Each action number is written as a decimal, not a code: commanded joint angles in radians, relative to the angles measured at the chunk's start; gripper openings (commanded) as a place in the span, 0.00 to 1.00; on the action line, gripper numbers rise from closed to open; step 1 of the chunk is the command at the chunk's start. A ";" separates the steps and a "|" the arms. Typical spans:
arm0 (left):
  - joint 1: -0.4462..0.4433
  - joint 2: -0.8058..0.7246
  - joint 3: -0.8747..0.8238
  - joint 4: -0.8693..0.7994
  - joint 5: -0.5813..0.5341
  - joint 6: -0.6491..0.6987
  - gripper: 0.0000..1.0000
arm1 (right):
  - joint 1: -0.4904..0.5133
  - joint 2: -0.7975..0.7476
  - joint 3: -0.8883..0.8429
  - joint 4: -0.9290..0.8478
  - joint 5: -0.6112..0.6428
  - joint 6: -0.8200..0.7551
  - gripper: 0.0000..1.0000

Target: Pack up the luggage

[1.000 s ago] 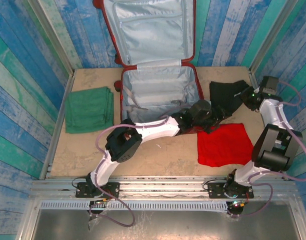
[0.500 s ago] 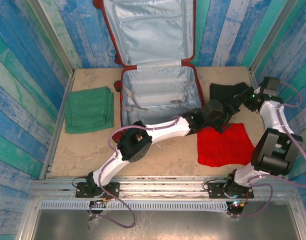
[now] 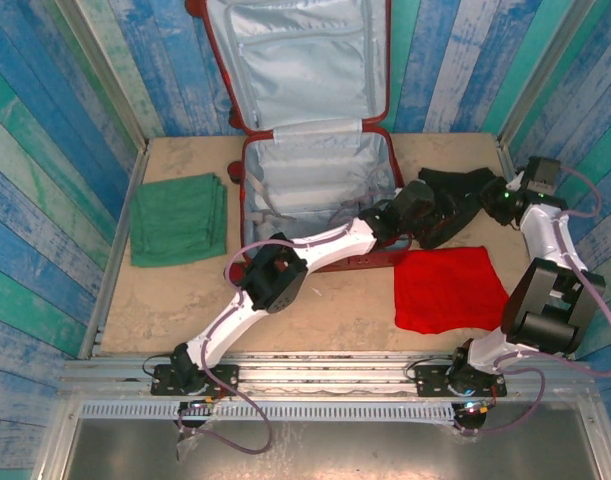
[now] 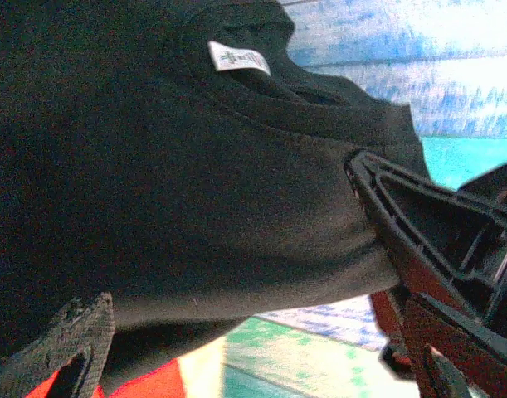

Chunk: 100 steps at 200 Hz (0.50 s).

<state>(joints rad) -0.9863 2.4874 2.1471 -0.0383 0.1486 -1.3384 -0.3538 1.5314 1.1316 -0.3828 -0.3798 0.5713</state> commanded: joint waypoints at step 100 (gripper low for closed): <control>-0.129 -0.426 -0.616 0.044 -0.232 1.809 0.94 | -0.027 0.007 0.026 -0.021 -0.135 -0.036 0.00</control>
<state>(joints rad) -1.1221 2.0838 1.5078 -0.0322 -0.0048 0.2668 -0.3756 1.5330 1.1332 -0.3977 -0.4606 0.5491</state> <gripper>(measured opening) 0.941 0.131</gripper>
